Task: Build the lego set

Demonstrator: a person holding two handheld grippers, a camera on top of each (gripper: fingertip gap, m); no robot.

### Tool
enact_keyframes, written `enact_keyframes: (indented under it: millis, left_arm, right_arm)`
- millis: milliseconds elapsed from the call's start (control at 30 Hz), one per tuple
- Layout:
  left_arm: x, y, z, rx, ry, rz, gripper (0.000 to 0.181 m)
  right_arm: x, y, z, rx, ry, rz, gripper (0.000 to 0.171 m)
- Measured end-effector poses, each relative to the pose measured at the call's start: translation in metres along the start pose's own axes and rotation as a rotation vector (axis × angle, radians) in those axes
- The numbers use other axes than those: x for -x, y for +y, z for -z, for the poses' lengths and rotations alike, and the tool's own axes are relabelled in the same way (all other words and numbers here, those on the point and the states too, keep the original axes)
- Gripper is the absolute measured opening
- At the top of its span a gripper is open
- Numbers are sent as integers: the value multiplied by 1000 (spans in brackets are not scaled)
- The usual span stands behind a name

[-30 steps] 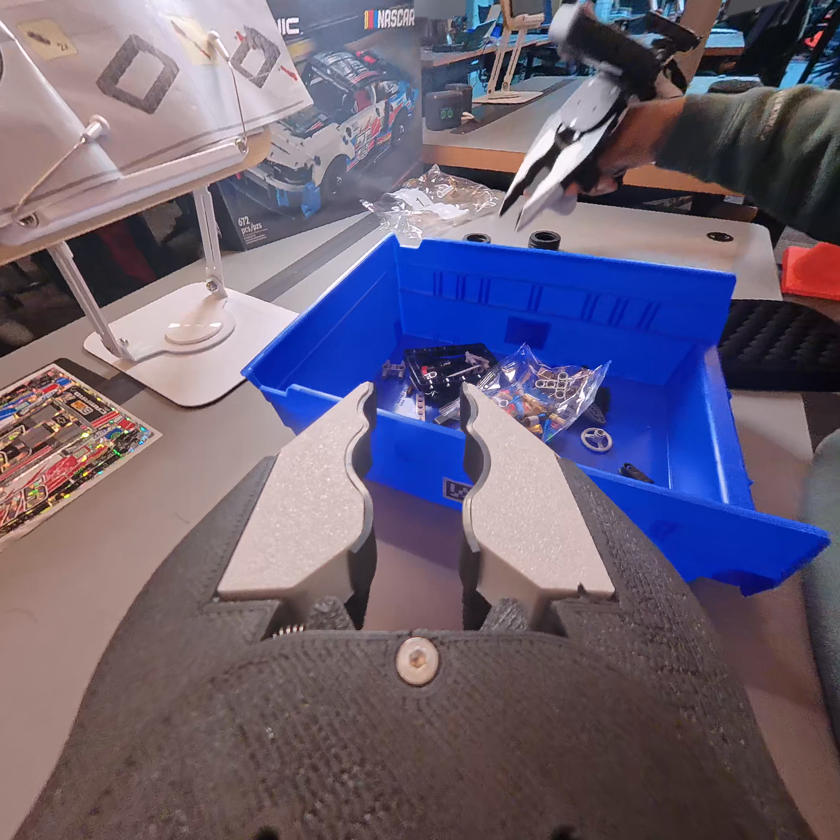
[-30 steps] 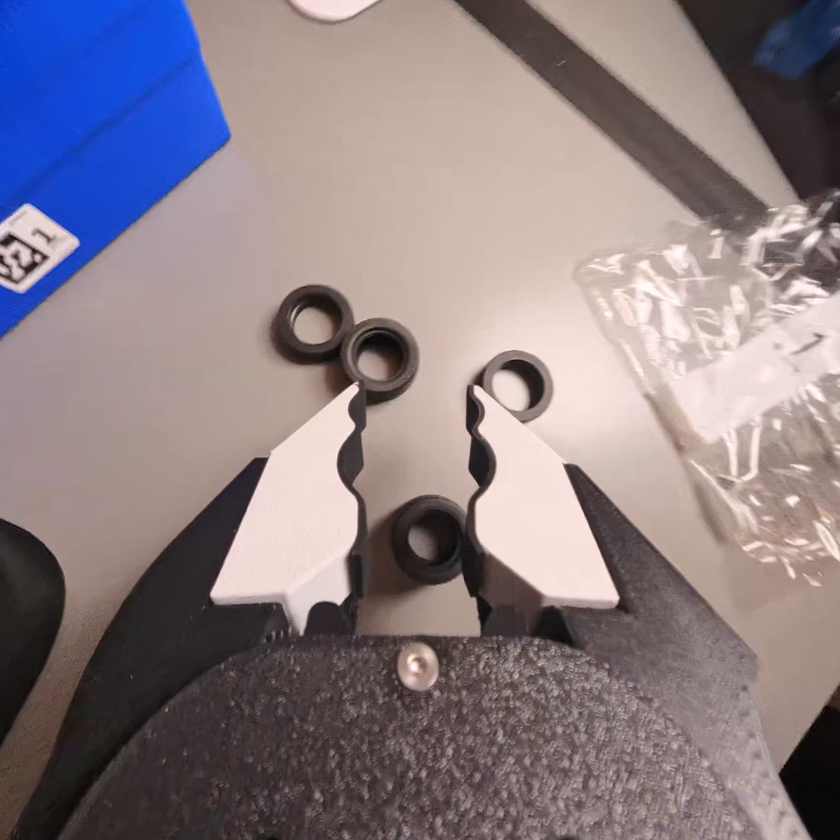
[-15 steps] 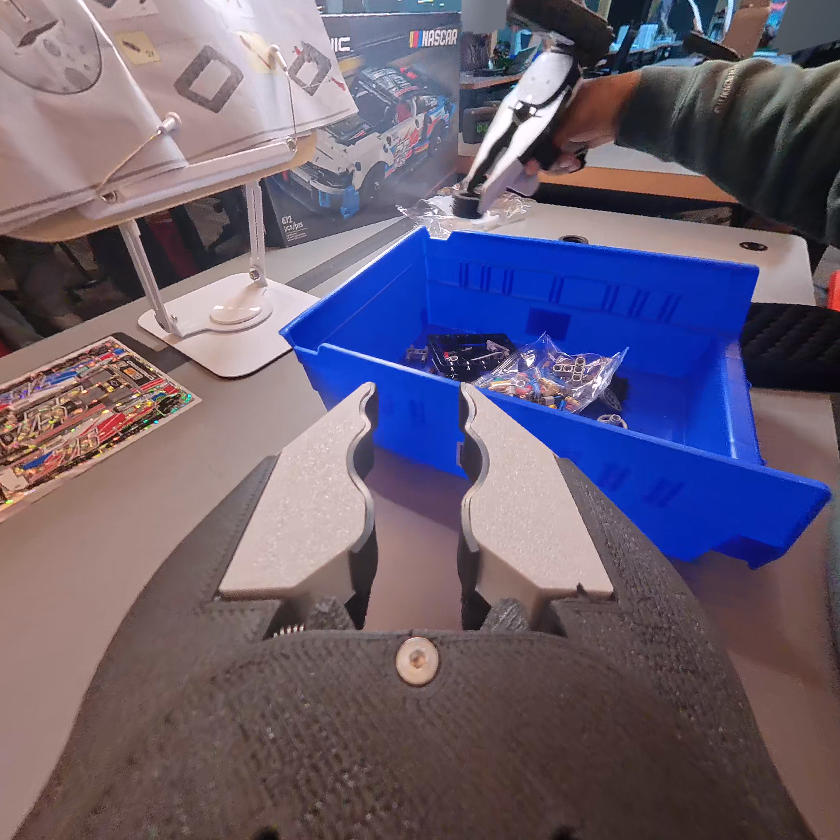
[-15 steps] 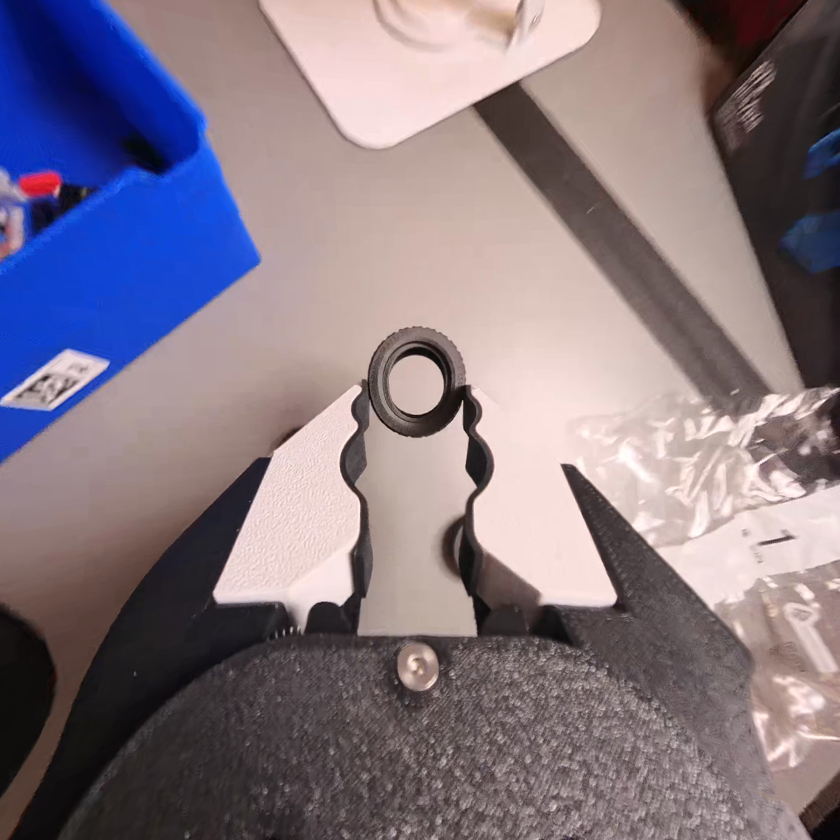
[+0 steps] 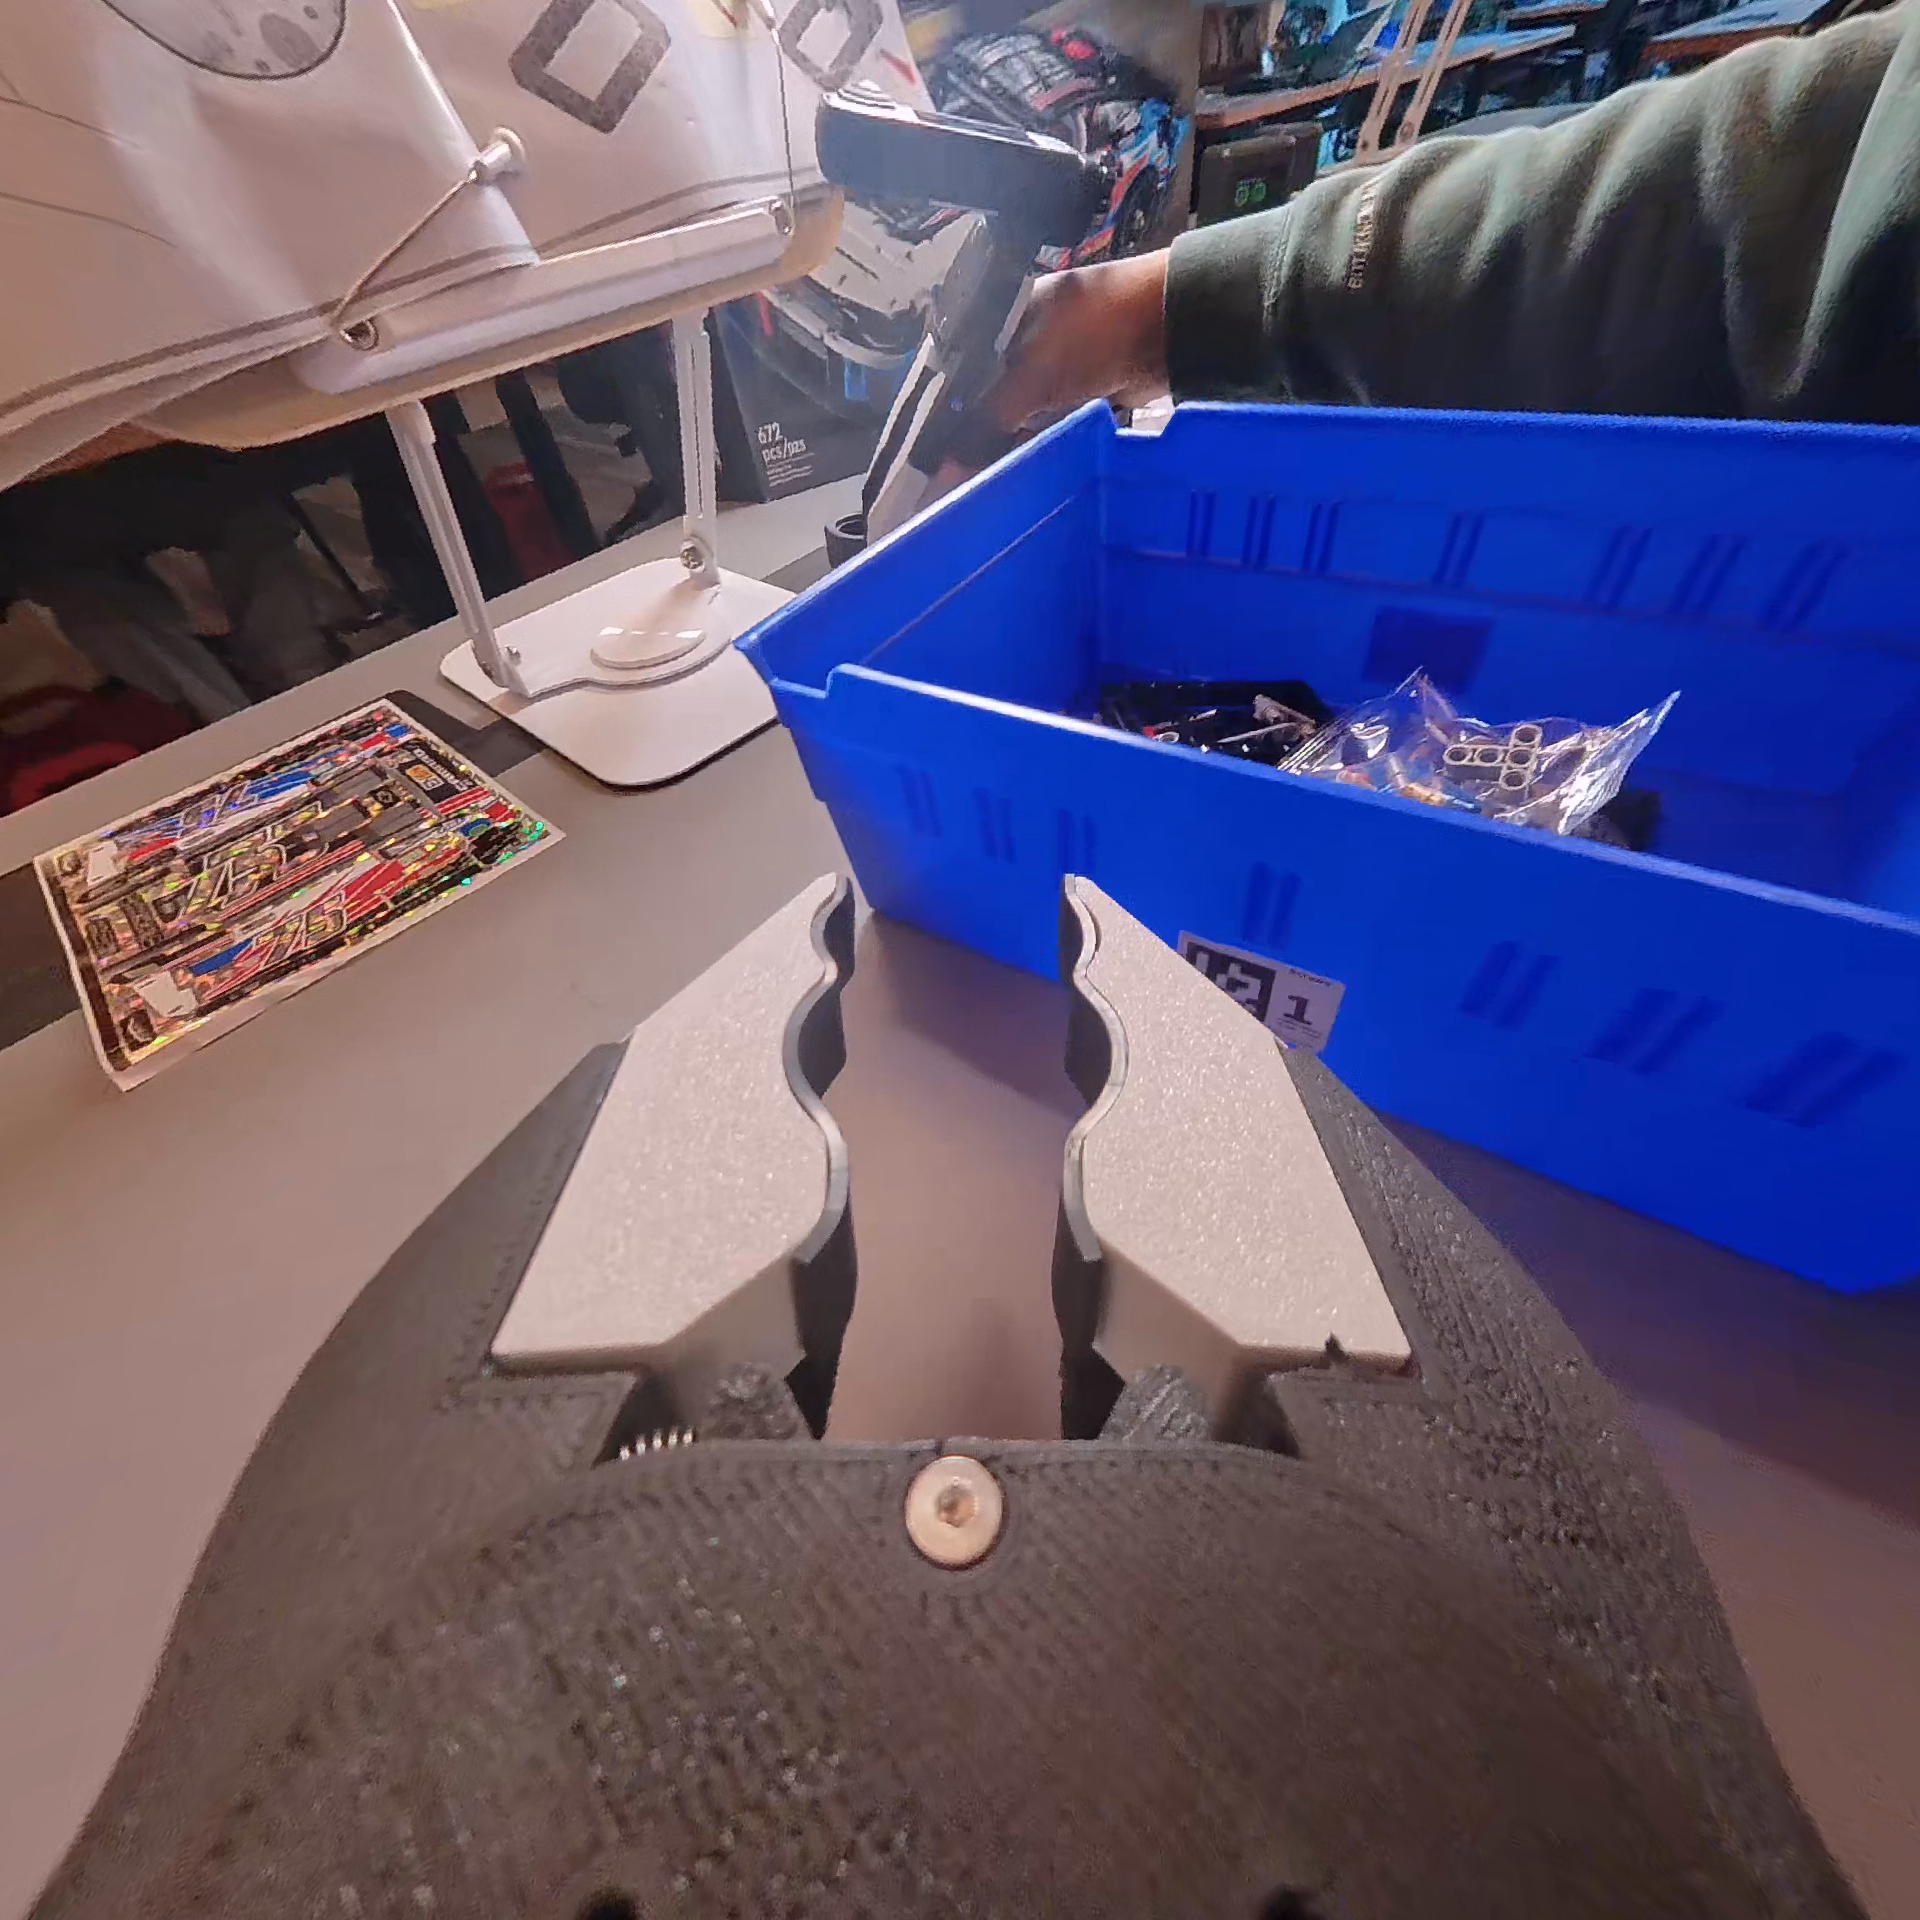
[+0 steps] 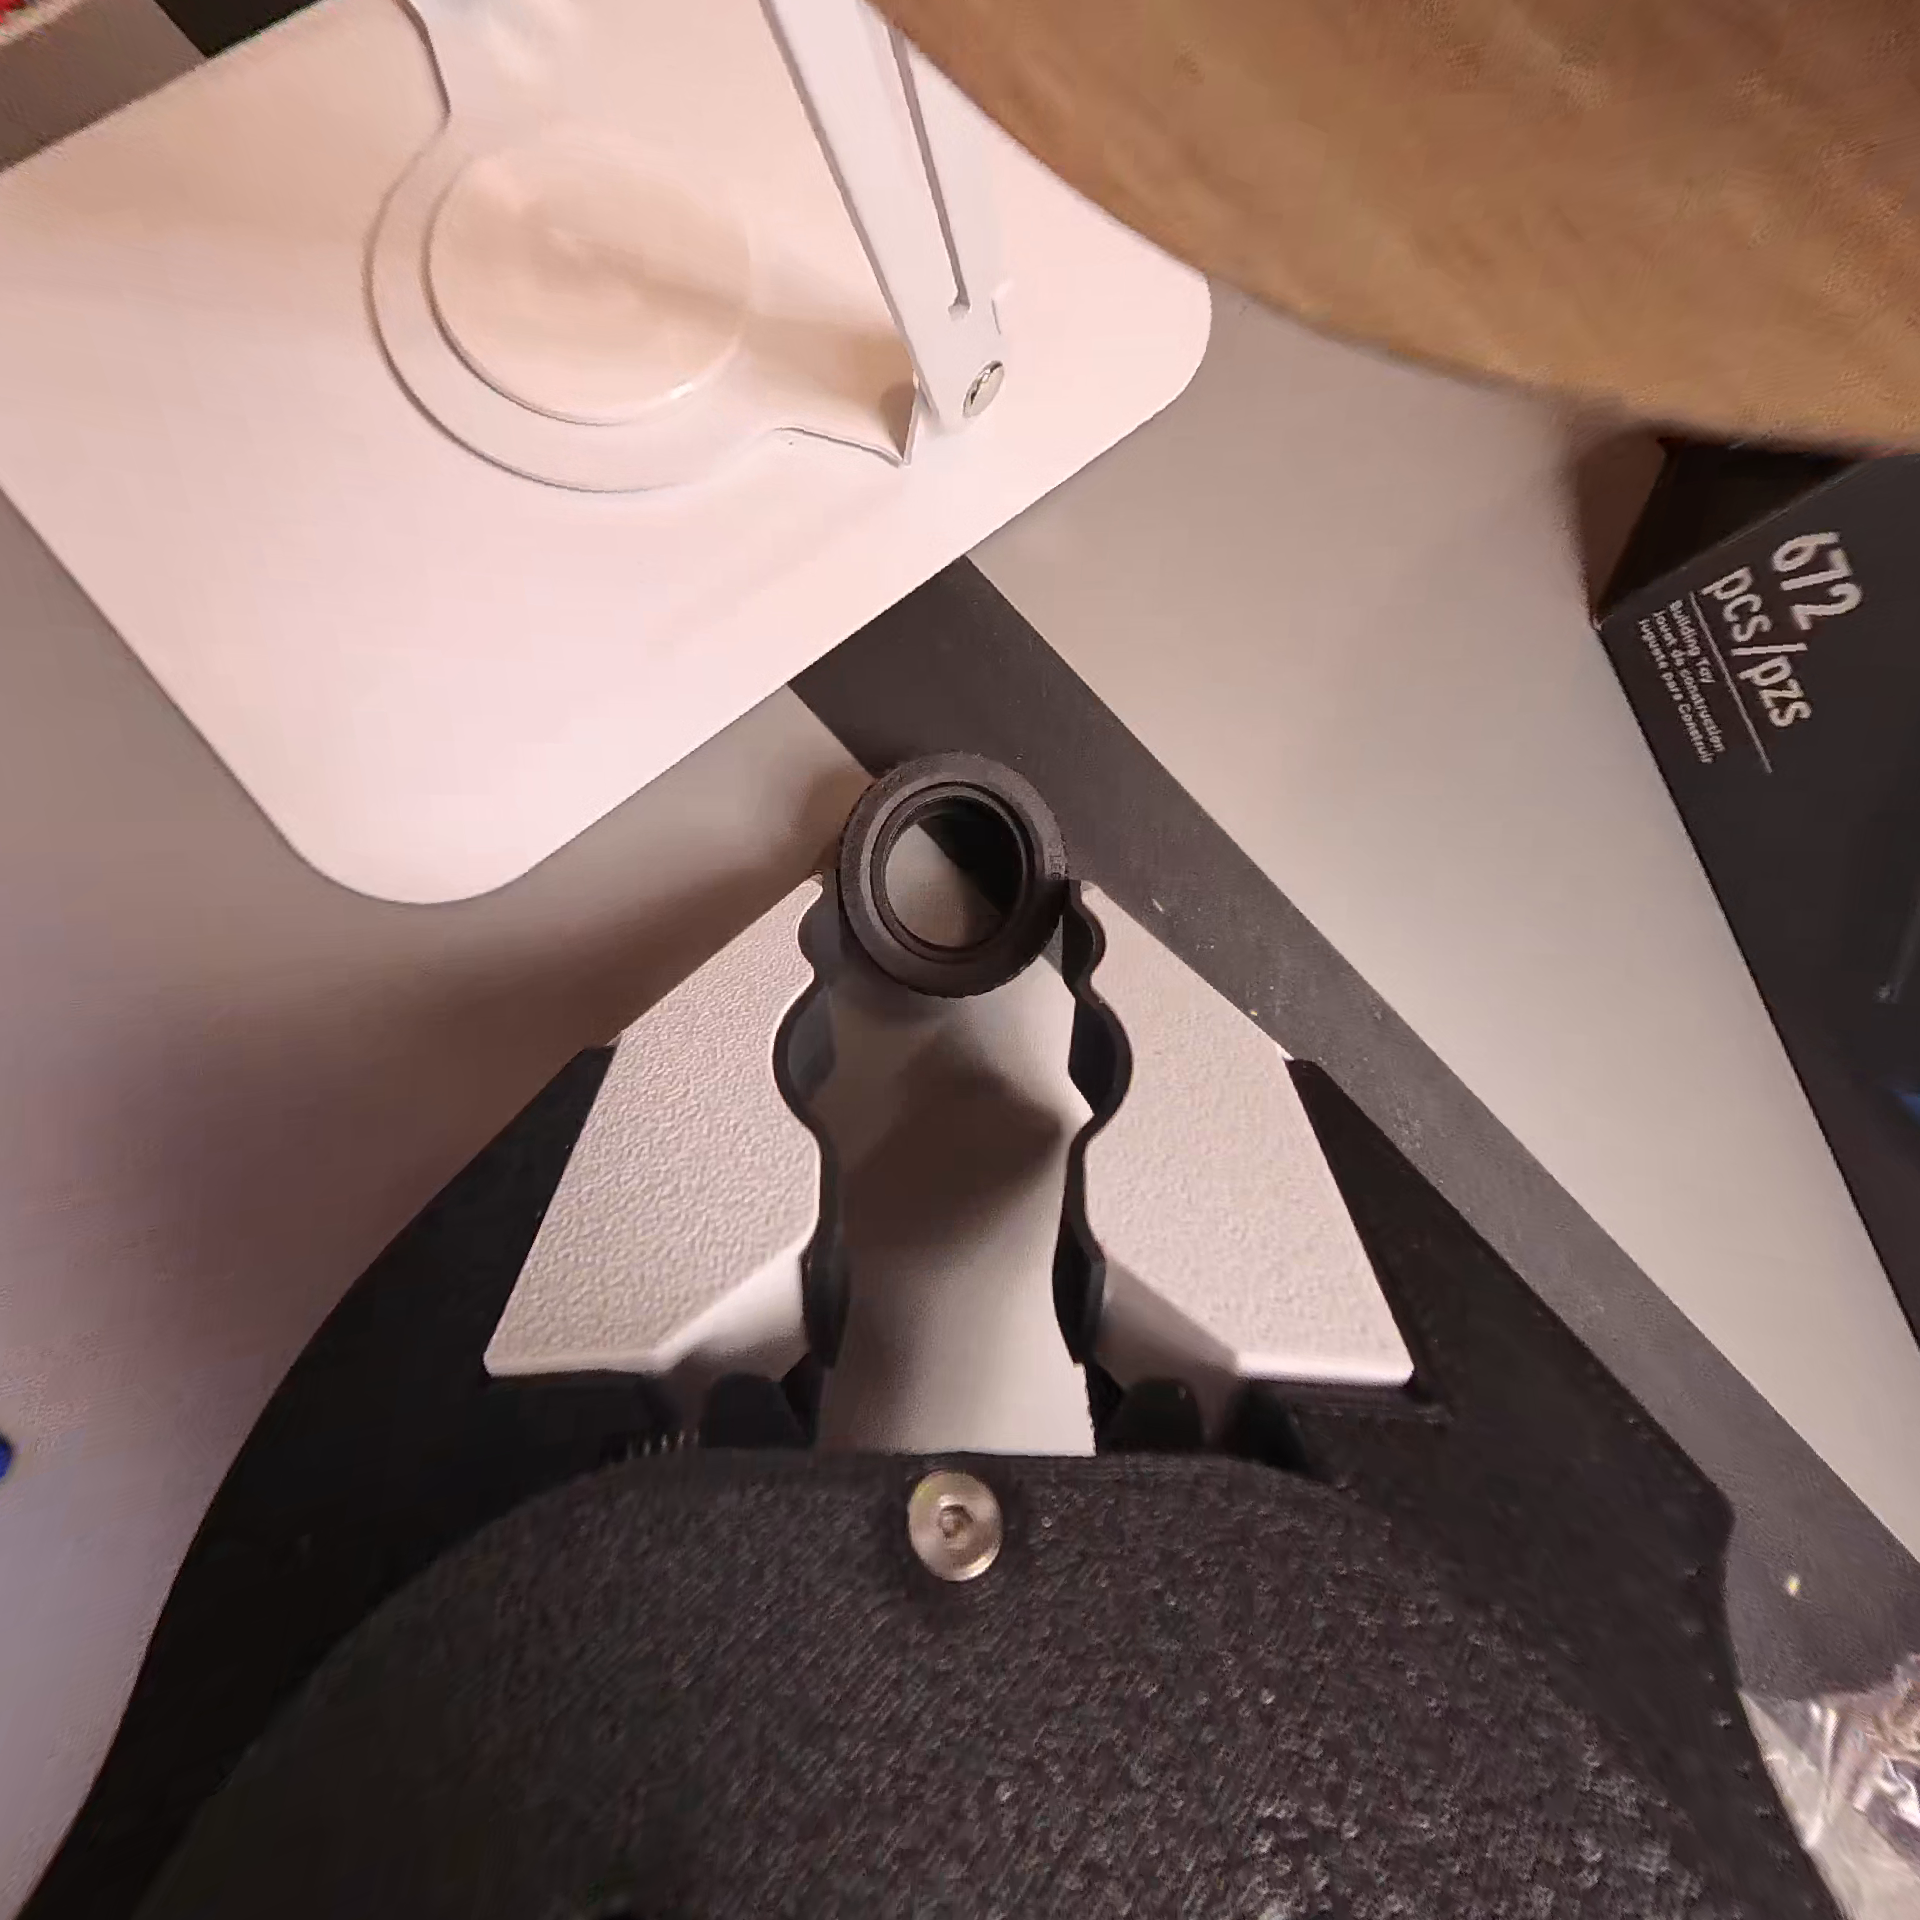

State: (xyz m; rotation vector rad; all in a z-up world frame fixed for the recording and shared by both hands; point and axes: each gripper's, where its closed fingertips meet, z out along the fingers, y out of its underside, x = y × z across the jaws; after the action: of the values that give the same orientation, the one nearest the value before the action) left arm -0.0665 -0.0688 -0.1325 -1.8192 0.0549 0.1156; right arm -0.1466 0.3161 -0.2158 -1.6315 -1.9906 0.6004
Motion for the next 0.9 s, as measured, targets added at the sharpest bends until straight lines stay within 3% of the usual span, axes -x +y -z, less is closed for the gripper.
enact_keyframes:
  millis: [100, 167, 333, 500, 600, 767, 800, 833, 900]
  left_arm:
    - [4, 5, -1, 14, 2, 15, 37]
    - [4, 5, 0, 13, 8, 27, 37]
    - [1, -1, 4, -2, 5, 0, 38]
    - [-5, -5, 5, -12, 11, -20, 38]
    - [-8, -9, 5, -27, 27, -9, 39]
    - [-15, -17, 4, -64, 43, 1, 42]
    - [-17, -20, 4, -73, 44, -3, 43]
    - [-19, -22, 4, -82, 47, -8, 44]
    - [-21, -27, 4, -98, 45, -13, 45]
  right_arm:
    - [-1, -2, -4, -4, -2, -14, 42]
    - [1, 0, 5, -17, -12, -19, 55]
    - [9, 23, 96, -85, -33, 16, 54]
    - [20, 140, 192, 124, -25, 67, 51]
    - [26, 214, 225, 244, -37, -36, 62]
    - [40, 268, 227, 227, -31, -129, 69]
    - [41, 269, 223, 201, -24, -135, 62]
    - [40, 268, 220, 175, -15, -140, 42]
    - [41, 260, 219, 137, -20, -137, 38]
